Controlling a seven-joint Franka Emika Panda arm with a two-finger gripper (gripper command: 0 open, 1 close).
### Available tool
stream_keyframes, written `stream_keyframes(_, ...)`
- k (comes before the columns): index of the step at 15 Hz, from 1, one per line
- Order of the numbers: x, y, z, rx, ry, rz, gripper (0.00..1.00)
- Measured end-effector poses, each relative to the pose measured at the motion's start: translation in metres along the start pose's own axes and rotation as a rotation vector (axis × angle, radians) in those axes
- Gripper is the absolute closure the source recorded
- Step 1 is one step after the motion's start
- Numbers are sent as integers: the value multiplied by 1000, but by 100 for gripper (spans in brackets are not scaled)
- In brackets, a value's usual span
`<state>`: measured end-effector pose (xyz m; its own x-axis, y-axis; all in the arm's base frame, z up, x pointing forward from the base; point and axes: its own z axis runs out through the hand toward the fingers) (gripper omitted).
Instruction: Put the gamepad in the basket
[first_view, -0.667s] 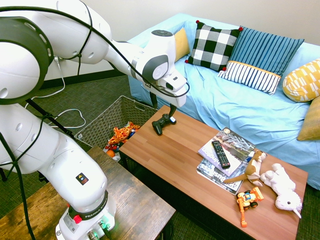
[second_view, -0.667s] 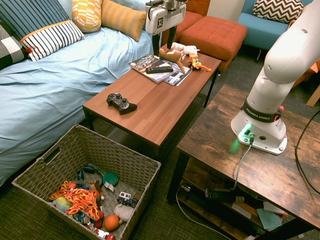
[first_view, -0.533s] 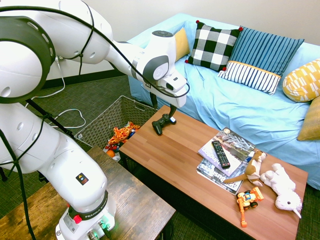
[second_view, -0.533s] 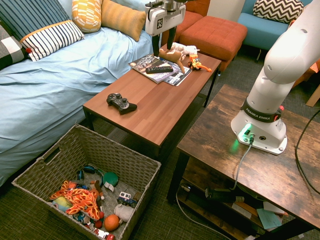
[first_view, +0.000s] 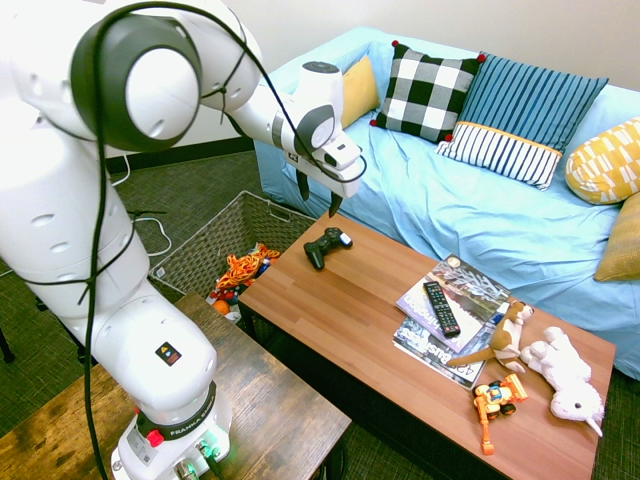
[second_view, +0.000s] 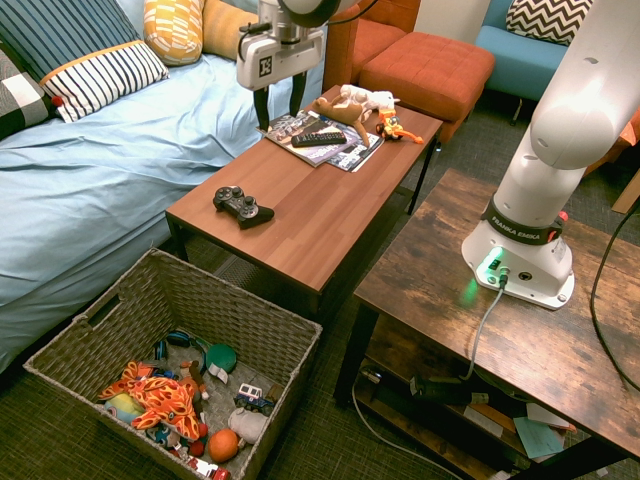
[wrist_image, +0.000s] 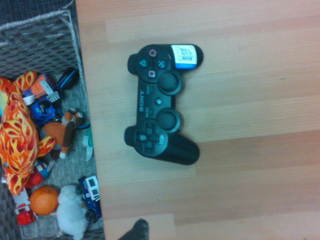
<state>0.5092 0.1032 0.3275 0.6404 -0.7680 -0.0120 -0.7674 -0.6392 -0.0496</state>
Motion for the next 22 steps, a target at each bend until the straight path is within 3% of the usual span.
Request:
stream_keyframes(8,16,-87,110,-93,-36,61,0)
stream_keyframes(19,35,-107,215,-209,-81,83,0)
stream_keyframes(20,37,-108,221,-216,-85,85,100)
stream_keyframes(22,37,-108,228,-223,-92,83,100)
